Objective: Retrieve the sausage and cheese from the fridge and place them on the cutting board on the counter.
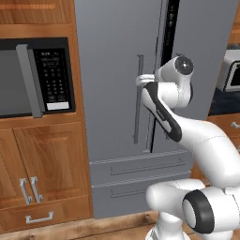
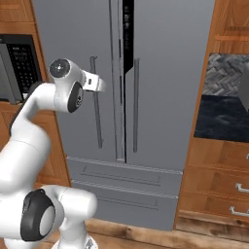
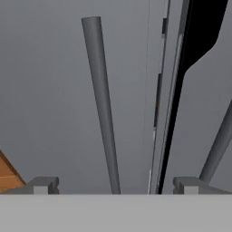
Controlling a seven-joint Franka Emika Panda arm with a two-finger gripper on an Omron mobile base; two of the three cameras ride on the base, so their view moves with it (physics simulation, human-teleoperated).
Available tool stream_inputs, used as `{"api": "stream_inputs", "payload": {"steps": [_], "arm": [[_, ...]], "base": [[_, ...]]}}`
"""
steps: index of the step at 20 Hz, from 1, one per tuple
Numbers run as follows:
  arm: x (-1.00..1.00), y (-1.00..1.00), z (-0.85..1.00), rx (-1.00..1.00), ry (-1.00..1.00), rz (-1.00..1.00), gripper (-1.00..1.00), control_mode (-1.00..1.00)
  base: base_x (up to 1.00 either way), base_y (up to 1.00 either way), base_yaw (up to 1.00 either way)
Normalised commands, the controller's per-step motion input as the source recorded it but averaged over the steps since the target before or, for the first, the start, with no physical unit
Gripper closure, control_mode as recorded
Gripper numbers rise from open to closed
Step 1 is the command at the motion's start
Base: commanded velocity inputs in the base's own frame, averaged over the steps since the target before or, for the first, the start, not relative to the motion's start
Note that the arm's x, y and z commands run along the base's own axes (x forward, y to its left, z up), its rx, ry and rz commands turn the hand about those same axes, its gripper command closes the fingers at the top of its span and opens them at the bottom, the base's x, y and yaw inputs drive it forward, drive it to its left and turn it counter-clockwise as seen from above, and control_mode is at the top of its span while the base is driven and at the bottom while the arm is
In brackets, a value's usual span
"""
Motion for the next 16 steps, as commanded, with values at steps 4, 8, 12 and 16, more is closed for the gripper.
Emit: {"api": "stream_inputs", "payload": {"steps": [4, 8, 12, 16], "arm": [[0.27, 0.13, 0.0, 0.0, 0.0, 0.0, -1.0, -1.0], [0.33, 0.2, 0.0, 0.0, 0.0, 0.0, -1.0, -1.0], [0.38, 0.06, -0.1, 0.0, 0.0, 0.0, -1.0, -1.0], [0.36, 0.0, -0.14, -0.01, 0.0, 0.0, -1.0, -1.0]], "base": [[0.0, 0.0, 0.0], [0.0, 0.0, 0.0], [0.0, 0.0, 0.0], [0.0, 0.0, 0.0]]}}
